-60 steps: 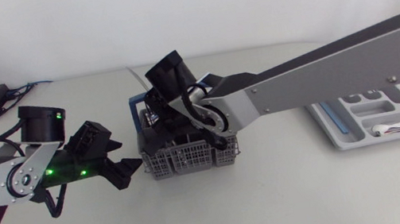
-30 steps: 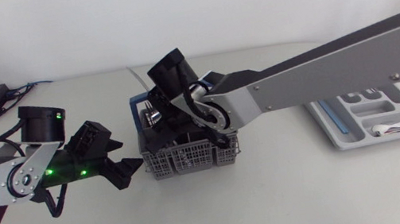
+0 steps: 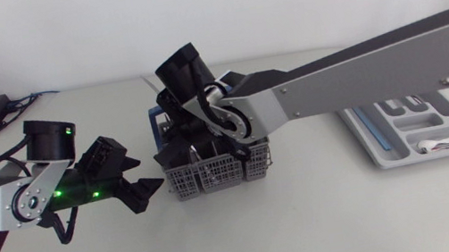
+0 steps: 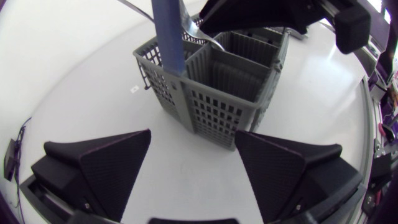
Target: Unload the cutlery basket into the drawer organizer.
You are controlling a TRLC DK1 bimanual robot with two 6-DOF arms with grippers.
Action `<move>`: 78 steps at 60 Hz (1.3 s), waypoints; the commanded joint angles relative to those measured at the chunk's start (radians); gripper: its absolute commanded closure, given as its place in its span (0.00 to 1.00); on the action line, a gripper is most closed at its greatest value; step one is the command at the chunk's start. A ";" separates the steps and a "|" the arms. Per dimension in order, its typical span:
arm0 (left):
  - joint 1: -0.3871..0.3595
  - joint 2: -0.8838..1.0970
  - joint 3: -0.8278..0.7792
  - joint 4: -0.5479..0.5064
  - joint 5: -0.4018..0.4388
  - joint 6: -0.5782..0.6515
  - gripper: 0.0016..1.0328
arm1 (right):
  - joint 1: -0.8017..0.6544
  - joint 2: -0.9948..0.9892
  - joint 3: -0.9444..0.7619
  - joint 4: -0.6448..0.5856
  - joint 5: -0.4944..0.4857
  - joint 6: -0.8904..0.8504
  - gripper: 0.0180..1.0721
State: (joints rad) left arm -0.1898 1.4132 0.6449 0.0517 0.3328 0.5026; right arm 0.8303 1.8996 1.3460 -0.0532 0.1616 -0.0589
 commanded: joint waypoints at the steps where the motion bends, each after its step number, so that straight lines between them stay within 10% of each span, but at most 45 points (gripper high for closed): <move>1: 0.012 0.026 -0.028 0.010 0.009 0.030 0.09 | 0.001 0.036 0.022 -0.011 0.012 0.013 0.69; 38: 0.030 0.049 -0.034 0.025 0.032 0.031 0.09 | 0.006 0.061 -0.082 0.058 0.036 0.016 0.69; 78: 0.036 0.066 -0.045 0.043 0.040 0.031 0.09 | 0.006 0.081 -0.114 0.115 0.024 0.008 0.94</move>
State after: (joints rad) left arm -0.1635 1.4601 0.6327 0.0853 0.3626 0.5175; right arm 0.8303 1.9331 1.2747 0.0689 0.1913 -0.0601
